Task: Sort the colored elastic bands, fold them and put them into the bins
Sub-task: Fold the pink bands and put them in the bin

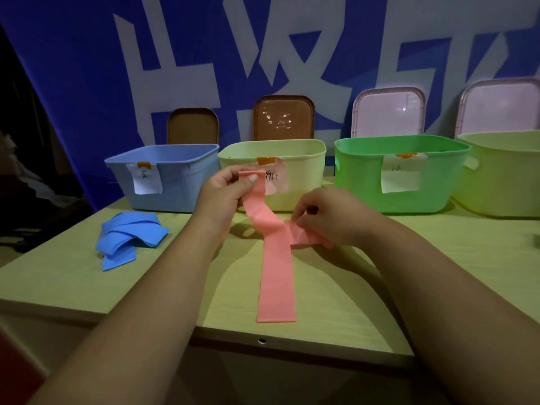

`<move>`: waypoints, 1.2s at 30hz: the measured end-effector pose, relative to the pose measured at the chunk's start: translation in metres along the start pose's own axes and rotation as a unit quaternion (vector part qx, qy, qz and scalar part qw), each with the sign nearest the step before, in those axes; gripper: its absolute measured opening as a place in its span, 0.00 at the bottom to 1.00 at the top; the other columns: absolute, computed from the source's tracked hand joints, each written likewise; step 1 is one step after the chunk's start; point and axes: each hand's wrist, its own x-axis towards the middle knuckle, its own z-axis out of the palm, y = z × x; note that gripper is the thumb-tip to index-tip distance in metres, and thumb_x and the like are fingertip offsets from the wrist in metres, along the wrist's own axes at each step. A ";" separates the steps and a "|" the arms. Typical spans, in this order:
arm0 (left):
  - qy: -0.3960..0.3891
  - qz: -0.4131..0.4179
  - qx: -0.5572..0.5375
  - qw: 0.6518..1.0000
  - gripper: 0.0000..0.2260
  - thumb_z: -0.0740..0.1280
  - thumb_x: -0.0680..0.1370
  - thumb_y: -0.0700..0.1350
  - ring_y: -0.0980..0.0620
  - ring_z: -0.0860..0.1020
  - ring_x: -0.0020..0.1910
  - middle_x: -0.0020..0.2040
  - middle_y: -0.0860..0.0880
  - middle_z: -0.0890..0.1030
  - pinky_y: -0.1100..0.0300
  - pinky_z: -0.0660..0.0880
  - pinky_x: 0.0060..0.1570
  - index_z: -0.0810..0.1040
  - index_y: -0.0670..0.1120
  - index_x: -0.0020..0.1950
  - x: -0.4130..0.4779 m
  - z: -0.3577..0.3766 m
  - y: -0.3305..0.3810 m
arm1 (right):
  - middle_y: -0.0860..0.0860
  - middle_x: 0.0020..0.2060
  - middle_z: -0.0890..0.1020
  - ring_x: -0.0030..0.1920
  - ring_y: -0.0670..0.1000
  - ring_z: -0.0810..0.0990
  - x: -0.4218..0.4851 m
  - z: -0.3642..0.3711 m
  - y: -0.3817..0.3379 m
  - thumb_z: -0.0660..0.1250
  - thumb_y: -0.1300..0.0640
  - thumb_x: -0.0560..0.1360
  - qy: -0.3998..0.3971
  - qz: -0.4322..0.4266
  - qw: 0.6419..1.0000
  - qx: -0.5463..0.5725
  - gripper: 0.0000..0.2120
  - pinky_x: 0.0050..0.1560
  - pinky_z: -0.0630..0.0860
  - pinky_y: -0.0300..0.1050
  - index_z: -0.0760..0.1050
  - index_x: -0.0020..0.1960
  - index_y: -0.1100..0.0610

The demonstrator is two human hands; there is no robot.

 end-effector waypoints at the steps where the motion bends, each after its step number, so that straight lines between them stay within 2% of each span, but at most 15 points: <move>1: 0.002 -0.001 -0.004 1.000 0.08 0.73 0.81 0.43 0.44 0.86 0.59 0.58 0.48 0.88 0.40 0.82 0.64 0.88 0.53 0.57 0.000 0.001 -0.001 | 0.45 0.46 0.82 0.39 0.48 0.84 0.002 -0.001 0.001 0.68 0.56 0.84 0.052 0.002 0.999 0.016 0.06 0.37 0.82 0.43 0.84 0.53 0.48; 3: 0.009 -0.005 -0.004 1.000 0.08 0.73 0.82 0.42 0.45 0.86 0.58 0.57 0.49 0.88 0.41 0.82 0.63 0.87 0.53 0.57 -0.001 0.004 0.000 | 0.43 0.49 0.78 0.45 0.44 0.79 0.006 -0.004 0.002 0.67 0.56 0.84 0.164 -0.001 0.986 0.036 0.07 0.44 0.77 0.40 0.81 0.52 0.46; 5: 0.015 -0.004 0.008 1.000 0.07 0.73 0.82 0.43 0.46 0.86 0.58 0.56 0.51 0.88 0.44 0.84 0.60 0.86 0.53 0.58 -0.002 0.007 0.000 | 0.43 0.51 0.77 0.49 0.42 0.76 0.009 -0.007 0.002 0.67 0.55 0.85 0.247 0.003 0.965 0.092 0.06 0.47 0.75 0.40 0.79 0.54 0.45; 7: 0.023 0.012 0.029 0.999 0.10 0.75 0.80 0.44 0.49 0.86 0.56 0.56 0.53 0.87 0.50 0.86 0.54 0.83 0.54 0.60 -0.002 0.010 0.001 | 0.43 0.51 0.80 0.50 0.41 0.78 0.009 -0.010 0.000 0.66 0.55 0.86 0.304 -0.001 0.939 0.163 0.04 0.48 0.78 0.42 0.79 0.56 0.46; 9: 0.029 0.038 0.068 0.997 0.13 0.74 0.81 0.44 0.51 0.85 0.56 0.57 0.56 0.85 0.49 0.86 0.51 0.79 0.60 0.59 -0.002 0.013 0.002 | 0.41 0.49 0.82 0.50 0.39 0.80 0.007 -0.013 -0.002 0.67 0.55 0.86 0.326 -0.019 0.916 0.233 0.03 0.47 0.78 0.37 0.79 0.56 0.47; 11: 0.024 0.056 0.099 0.993 0.14 0.72 0.82 0.41 0.50 0.85 0.56 0.56 0.56 0.84 0.44 0.87 0.51 0.78 0.62 0.56 -0.002 0.017 0.003 | 0.42 0.48 0.83 0.48 0.39 0.81 0.005 -0.013 -0.004 0.68 0.54 0.85 0.302 -0.026 0.906 0.297 0.03 0.45 0.76 0.33 0.80 0.55 0.47; 15: -0.031 0.059 0.142 0.988 0.16 0.66 0.83 0.35 0.48 0.85 0.56 0.55 0.56 0.86 0.47 0.85 0.55 0.86 0.55 0.48 -0.005 0.021 0.001 | 0.48 0.48 0.85 0.45 0.47 0.82 0.009 -0.002 -0.007 0.69 0.54 0.85 0.217 0.036 0.885 0.411 0.04 0.43 0.76 0.42 0.83 0.55 0.50; 17: -0.046 0.057 0.142 0.987 0.16 0.66 0.84 0.36 0.53 0.85 0.56 0.57 0.56 0.87 0.52 0.83 0.57 0.89 0.54 0.50 -0.008 0.022 0.002 | 0.50 0.49 0.86 0.43 0.47 0.81 0.011 0.003 -0.006 0.70 0.54 0.84 0.202 0.057 0.883 0.419 0.04 0.42 0.75 0.44 0.84 0.54 0.49; 20: -0.072 0.029 0.077 0.994 0.13 0.67 0.84 0.36 0.48 0.86 0.58 0.59 0.50 0.87 0.53 0.83 0.59 0.90 0.49 0.55 -0.009 0.025 0.004 | 0.52 0.50 0.87 0.42 0.51 0.80 0.014 0.007 -0.005 0.70 0.54 0.84 0.183 0.066 0.881 0.431 0.04 0.41 0.74 0.48 0.84 0.53 0.48; 23: -0.085 0.003 0.048 0.995 0.09 0.70 0.84 0.38 0.47 0.87 0.57 0.57 0.47 0.89 0.49 0.82 0.63 0.88 0.45 0.59 -0.008 0.024 0.002 | 0.53 0.50 0.87 0.43 0.54 0.81 0.014 0.008 -0.004 0.70 0.55 0.84 0.170 0.063 0.867 0.465 0.04 0.41 0.75 0.48 0.84 0.54 0.48; 27: -0.096 -0.012 0.021 0.995 0.09 0.70 0.84 0.44 0.46 0.87 0.59 0.56 0.45 0.89 0.45 0.81 0.66 0.87 0.44 0.62 -0.007 0.024 0.001 | 0.53 0.51 0.87 0.41 0.53 0.82 0.014 0.007 -0.003 0.70 0.55 0.84 0.152 0.064 0.863 0.477 0.04 0.34 0.76 0.45 0.84 0.56 0.48; 29: -0.109 -0.012 -0.010 0.994 0.10 0.69 0.85 0.44 0.46 0.86 0.60 0.58 0.44 0.88 0.47 0.81 0.65 0.86 0.43 0.63 -0.008 0.025 0.003 | 0.53 0.50 0.87 0.40 0.52 0.83 0.013 0.008 -0.003 0.70 0.56 0.84 0.142 0.056 0.869 0.471 0.04 0.33 0.77 0.44 0.83 0.55 0.49; 33: -0.110 -0.003 -0.040 0.993 0.10 0.71 0.84 0.43 0.43 0.87 0.59 0.57 0.42 0.88 0.50 0.84 0.59 0.83 0.43 0.65 -0.011 0.025 0.006 | 0.51 0.49 0.87 0.43 0.51 0.85 0.010 0.009 -0.003 0.72 0.54 0.83 0.121 0.035 0.890 0.438 0.03 0.39 0.80 0.45 0.83 0.54 0.51; 36: -0.099 0.000 -0.032 0.995 0.12 0.73 0.82 0.41 0.42 0.87 0.57 0.56 0.42 0.88 0.49 0.85 0.57 0.83 0.44 0.66 -0.013 0.024 0.008 | 0.46 0.45 0.87 0.38 0.48 0.81 0.006 0.008 -0.005 0.70 0.49 0.84 0.120 0.021 0.912 0.392 0.06 0.40 0.79 0.47 0.84 0.52 0.50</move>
